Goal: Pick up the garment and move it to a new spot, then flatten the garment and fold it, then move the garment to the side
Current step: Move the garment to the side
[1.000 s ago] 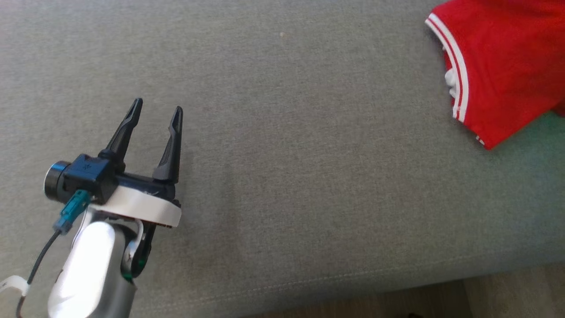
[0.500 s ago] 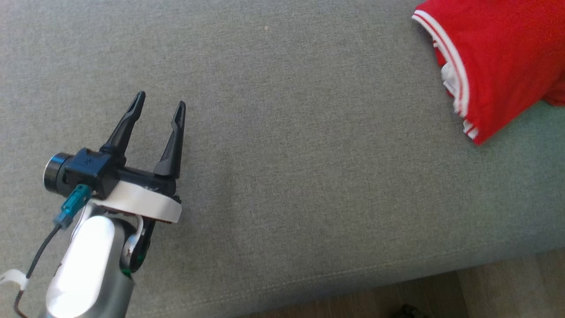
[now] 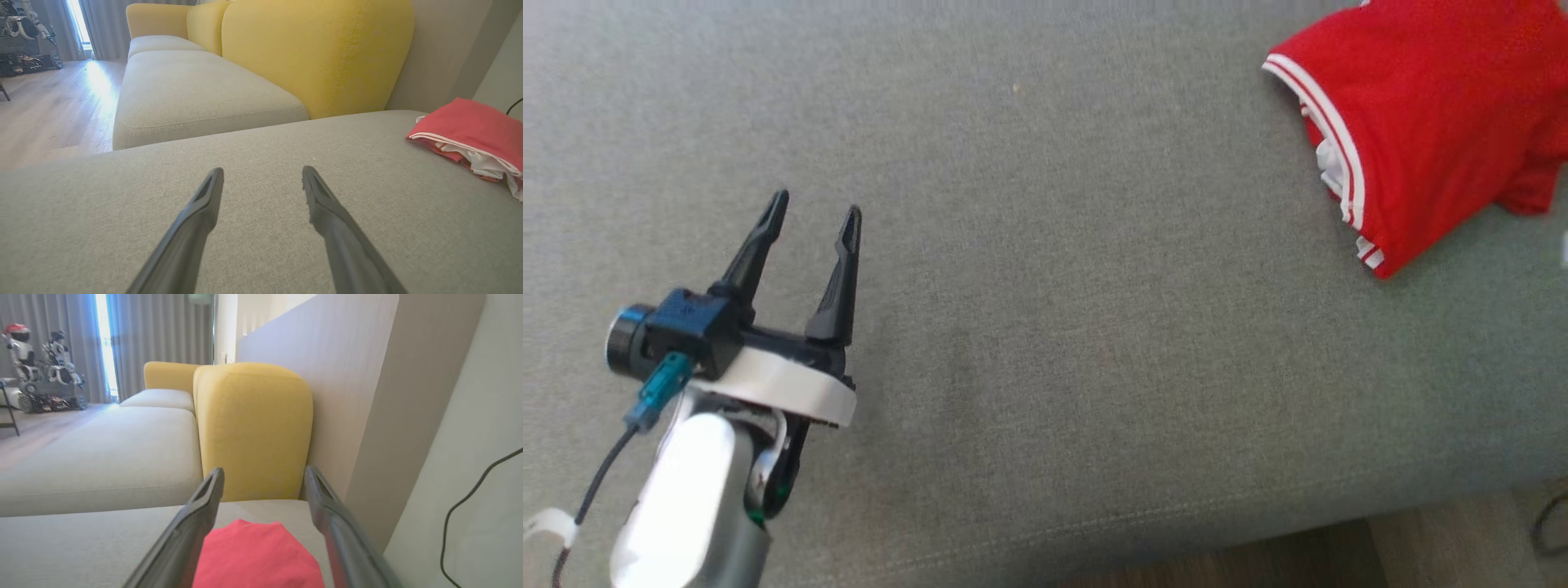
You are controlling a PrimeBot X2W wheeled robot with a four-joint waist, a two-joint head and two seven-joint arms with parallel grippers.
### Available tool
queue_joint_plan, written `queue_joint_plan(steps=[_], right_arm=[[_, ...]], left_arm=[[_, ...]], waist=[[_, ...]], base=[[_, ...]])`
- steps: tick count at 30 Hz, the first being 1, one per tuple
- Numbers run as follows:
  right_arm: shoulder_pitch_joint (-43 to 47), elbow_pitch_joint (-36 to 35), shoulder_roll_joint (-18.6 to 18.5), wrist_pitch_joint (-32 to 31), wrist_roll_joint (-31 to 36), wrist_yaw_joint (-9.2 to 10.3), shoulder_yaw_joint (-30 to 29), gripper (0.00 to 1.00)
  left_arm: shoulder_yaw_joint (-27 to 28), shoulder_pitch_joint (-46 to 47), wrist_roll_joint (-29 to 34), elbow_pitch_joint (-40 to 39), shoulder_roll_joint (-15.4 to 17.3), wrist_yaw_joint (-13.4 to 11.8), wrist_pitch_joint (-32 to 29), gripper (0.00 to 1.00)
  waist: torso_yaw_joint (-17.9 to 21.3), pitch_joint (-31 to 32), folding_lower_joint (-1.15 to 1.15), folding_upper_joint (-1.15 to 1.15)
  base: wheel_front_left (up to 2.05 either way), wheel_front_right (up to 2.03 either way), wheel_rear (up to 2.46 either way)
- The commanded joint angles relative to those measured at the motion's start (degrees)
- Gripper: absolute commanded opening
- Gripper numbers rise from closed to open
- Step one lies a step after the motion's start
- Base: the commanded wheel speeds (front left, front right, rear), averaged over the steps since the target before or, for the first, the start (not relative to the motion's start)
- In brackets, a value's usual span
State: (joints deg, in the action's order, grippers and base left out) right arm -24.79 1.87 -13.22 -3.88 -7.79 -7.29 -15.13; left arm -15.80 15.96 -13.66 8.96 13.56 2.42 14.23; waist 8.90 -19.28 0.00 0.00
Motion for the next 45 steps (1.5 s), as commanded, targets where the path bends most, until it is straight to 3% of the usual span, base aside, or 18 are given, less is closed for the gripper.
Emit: queue_joint_plan(steps=[1,5,10,24,45], right_arm=[[1.8,-3.9,1.0,0.8,0.6,-0.2,0.7,1.0],[8.1,-9.9,7.1,3.0,2.2,-0.2,2.6,1.0],[13.0,-11.2,9.9,5.7,2.3,-0.2,6.6,1.0],[15.5,-4.6,10.3,10.0,2.9,-0.2,12.6,1.0],[22.1,1.9,10.3,11.5,2.4,-0.2,15.4,1.0]], left_arm=[[2.3,0.0,-0.6,-1.5,0.9,-0.5,0.5,1.0],[2.8,-1.2,-1.5,-1.2,0.3,-1.2,0.5,1.0],[3.6,-2.4,-2.2,-0.7,0.0,-2.0,0.6,1.0],[5.9,-4.8,-3.5,0.6,-0.5,-3.3,0.7,1.0],[5.1,-12.6,-3.2,1.2,0.1,-3.9,0.5,1.0]], waist=[[-0.6,1.6,0.0,0.0],[-2.3,3.9,0.0,0.0],[-5.1,5.8,0.0,0.0],[-10.6,9.2,0.0,0.0],[-10.6,16.9,0.0,0.0]], base=[[0.0,0.0,0.0],[0.0,0.0,0.0],[0.0,0.0,0.0],[0.0,0.0,0.0],[0.0,0.0,0.0]])
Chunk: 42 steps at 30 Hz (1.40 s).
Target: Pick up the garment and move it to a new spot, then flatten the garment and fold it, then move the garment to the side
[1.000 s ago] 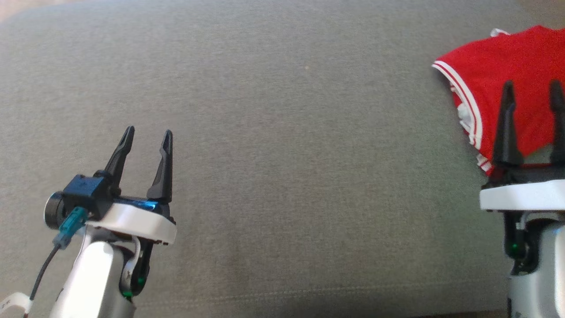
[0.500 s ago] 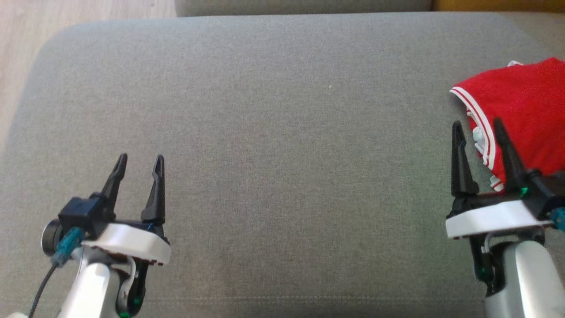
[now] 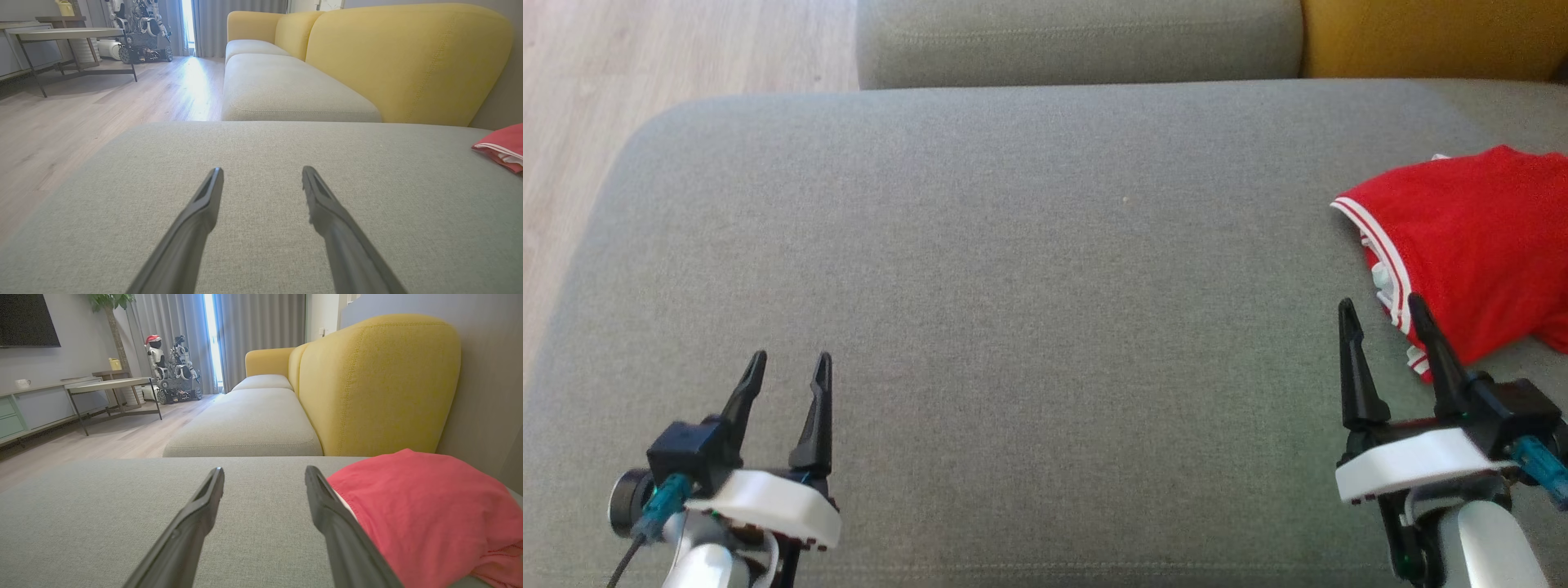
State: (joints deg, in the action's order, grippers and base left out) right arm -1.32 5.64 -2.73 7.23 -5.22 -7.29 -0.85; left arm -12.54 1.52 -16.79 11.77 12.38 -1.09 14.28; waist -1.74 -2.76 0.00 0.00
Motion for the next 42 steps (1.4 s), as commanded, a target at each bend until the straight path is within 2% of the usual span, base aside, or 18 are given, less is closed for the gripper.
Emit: queue_joint_plan(steps=[1,42], right_arm=[[-1.1,-1.9,-0.2,0.3,-0.2,-0.2,1.0,1.0],[-0.1,-1.7,-0.1,-0.7,-1.6,-0.2,0.9,1.0]], left_arm=[[1.9,1.6,-0.1,-1.7,1.4,-0.5,0.4,1.0],[0.4,1.3,-1.8,-2.1,2.7,-1.3,-0.7,1.0]], waist=[[0.1,0.5,0.0,0.0],[0.0,1.3,0.0,0.0]], base=[[0.0,0.0,0.0],[0.0,0.0,0.0]])
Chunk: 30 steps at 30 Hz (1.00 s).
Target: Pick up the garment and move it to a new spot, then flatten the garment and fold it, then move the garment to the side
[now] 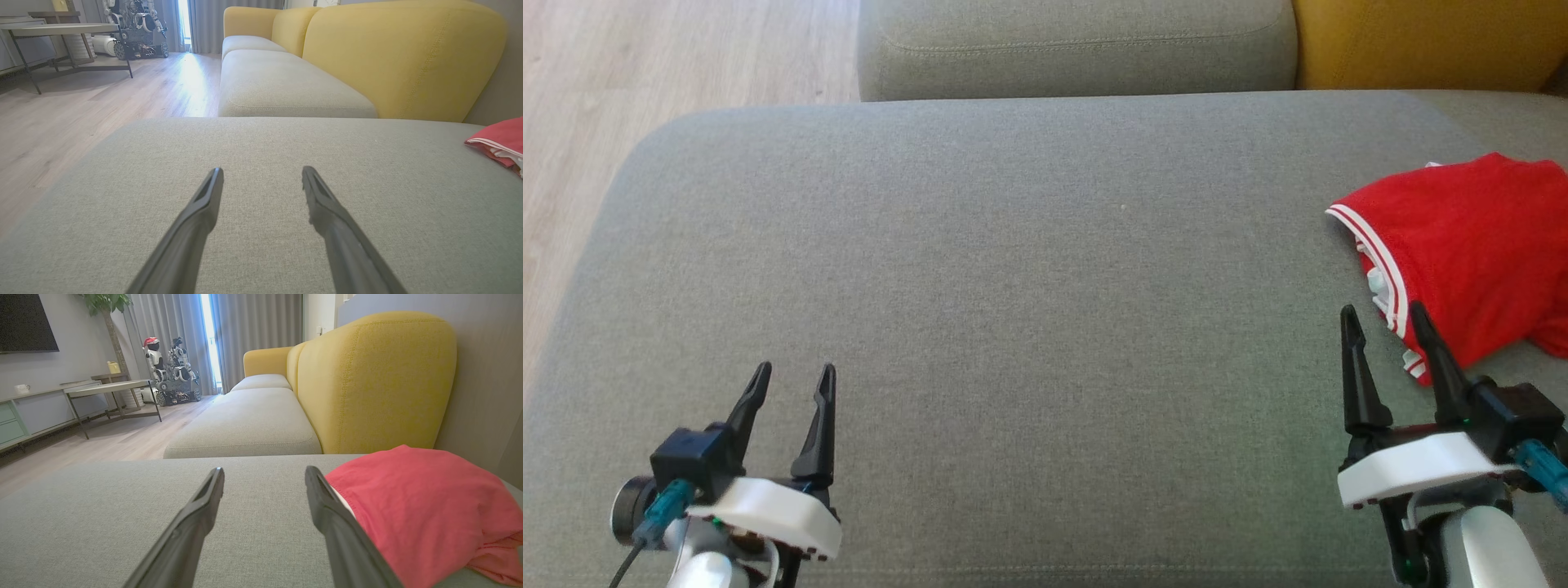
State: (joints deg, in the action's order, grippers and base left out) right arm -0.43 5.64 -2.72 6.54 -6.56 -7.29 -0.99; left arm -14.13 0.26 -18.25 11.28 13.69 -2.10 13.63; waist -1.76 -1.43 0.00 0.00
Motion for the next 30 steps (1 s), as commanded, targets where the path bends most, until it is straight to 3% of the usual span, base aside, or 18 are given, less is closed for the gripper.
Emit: queue_joint_plan(steps=[1,4,5,8,30], right_arm=[[-1.0,-1.8,-0.2,0.0,-0.3,-0.2,1.0,1.0],[-1.0,-1.9,-0.2,-0.1,-0.3,-0.2,1.0,1.0],[-1.0,-1.9,-0.2,-0.1,-0.3,-0.2,1.0,0.0],[0.3,2.4,0.1,0.0,0.0,0.0,0.1,0.0],[-0.7,3.5,-0.3,-1.9,-15.4,-0.04,-0.4,0.0]], left_arm=[[1.9,2.7,-0.4,-1.6,1.4,-0.3,-0.1,1.0],[1.8,2.8,-0.4,-1.5,1.5,-0.3,-0.1,1.0],[1.6,2.8,-0.3,-1.6,1.6,-0.3,-0.1,0.0],[-0.4,-0.6,-0.2,2.3,-0.5,0.1,0.0,0.0],[3.3,0.6,-13.1,2.4,-2.3,1.8,-3.5,0.0]], waist=[[0.0,-0.1,0.0,0.0],[-0.1,-0.2,0.0,0.0],[-0.1,-0.2,0.0,0.0],[-0.1,-0.2,0.0,0.0],[0.2,0.0,0.0,0.0]], base=[[0.0,0.0,0.0],[0.0,0.0,0.0],[0.0,0.0,0.0],[0.0,0.0,0.0],[0.0,0.0,0.0]])
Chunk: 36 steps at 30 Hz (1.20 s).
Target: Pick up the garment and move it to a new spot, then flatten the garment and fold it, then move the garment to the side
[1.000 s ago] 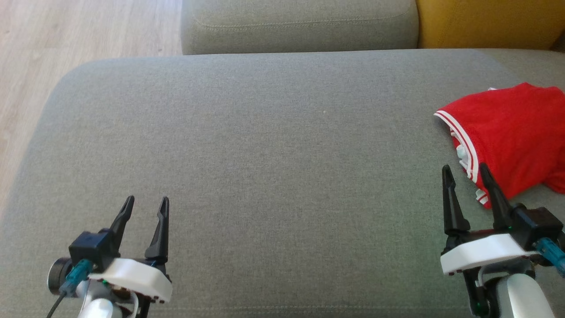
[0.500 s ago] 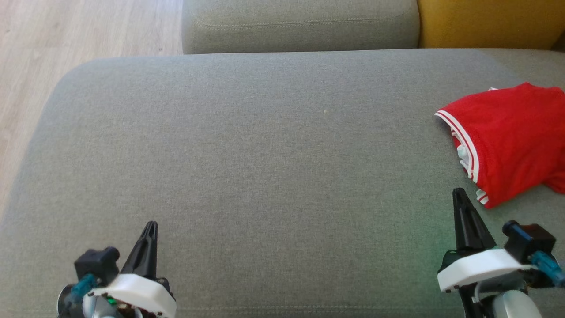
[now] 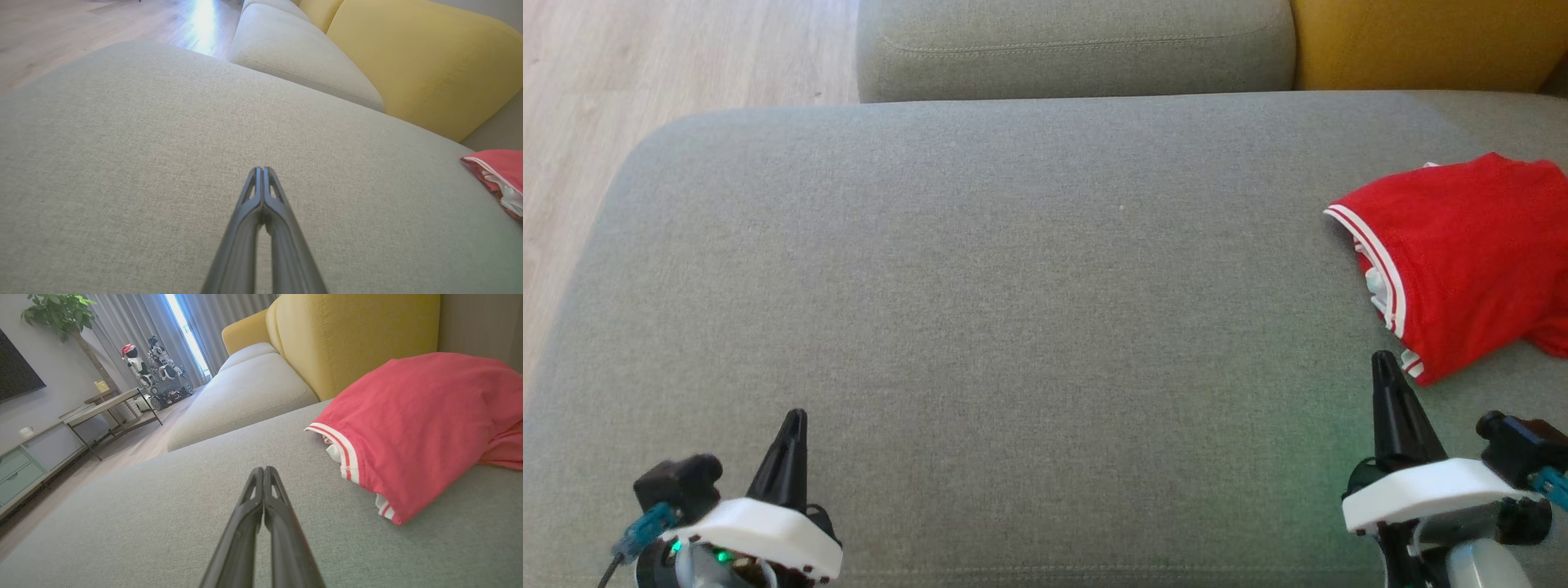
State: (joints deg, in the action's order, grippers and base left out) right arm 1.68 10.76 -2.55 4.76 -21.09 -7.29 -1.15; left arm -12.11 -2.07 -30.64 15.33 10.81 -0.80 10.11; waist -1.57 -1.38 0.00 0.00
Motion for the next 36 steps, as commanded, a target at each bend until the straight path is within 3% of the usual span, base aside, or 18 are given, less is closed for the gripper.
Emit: queue_joint_plan(steps=[1,36], right_arm=[[-2.9,-1.6,-0.5,-0.2,-1.6,-0.04,-0.3,0.0],[-4.5,0.0,-0.7,-3.5,-25.1,-0.09,-1.5,0.0]], left_arm=[[1.4,2.9,-1.3,-1.7,0.5,0.5,-0.2,0.0],[7.2,4.7,-21.4,-1.5,-2.3,3.1,-5.7,0.0]], waist=[[0.0,0.0,0.0,0.0],[0.5,0.4,0.0,0.0]], base=[[0.0,0.0,0.0],[0.0,0.0,0.0]])
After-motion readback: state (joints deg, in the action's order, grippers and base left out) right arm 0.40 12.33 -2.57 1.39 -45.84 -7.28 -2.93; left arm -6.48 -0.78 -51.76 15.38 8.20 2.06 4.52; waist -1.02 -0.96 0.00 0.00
